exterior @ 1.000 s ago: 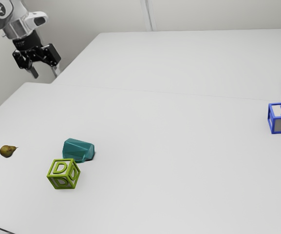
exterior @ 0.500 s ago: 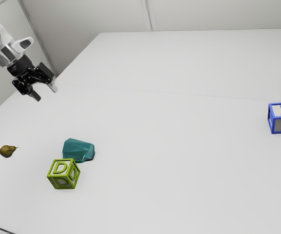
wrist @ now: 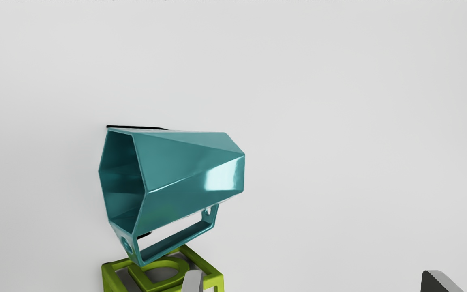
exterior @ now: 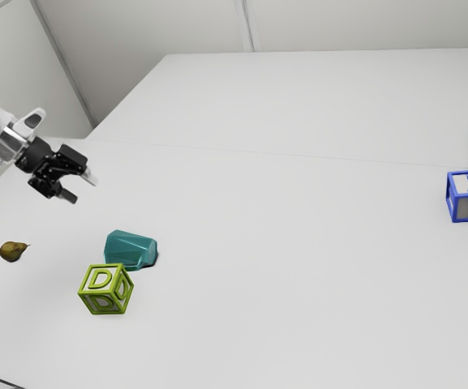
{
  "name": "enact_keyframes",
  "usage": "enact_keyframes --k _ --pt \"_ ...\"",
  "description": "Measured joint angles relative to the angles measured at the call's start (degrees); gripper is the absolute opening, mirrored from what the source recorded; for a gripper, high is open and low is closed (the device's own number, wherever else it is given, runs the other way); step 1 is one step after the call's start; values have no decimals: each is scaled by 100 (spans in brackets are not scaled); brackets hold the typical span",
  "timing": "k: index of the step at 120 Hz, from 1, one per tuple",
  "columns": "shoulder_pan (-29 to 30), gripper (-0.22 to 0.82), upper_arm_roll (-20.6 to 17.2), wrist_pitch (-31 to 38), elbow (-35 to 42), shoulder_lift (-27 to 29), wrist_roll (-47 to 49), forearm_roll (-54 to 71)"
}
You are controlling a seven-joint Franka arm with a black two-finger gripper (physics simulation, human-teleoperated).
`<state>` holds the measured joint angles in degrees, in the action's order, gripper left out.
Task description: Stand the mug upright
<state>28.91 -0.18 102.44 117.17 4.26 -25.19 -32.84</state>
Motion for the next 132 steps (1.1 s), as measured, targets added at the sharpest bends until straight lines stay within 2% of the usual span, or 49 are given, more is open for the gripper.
enact_keyframes --k 57,99,132 --pt "462 59 6 822 1049 -131 -1202 -1029" --pt "719 59 3 978 1123 -600 -1994 -1535" --pt "689 59 7 885 1118 -849 -2244 -1592"
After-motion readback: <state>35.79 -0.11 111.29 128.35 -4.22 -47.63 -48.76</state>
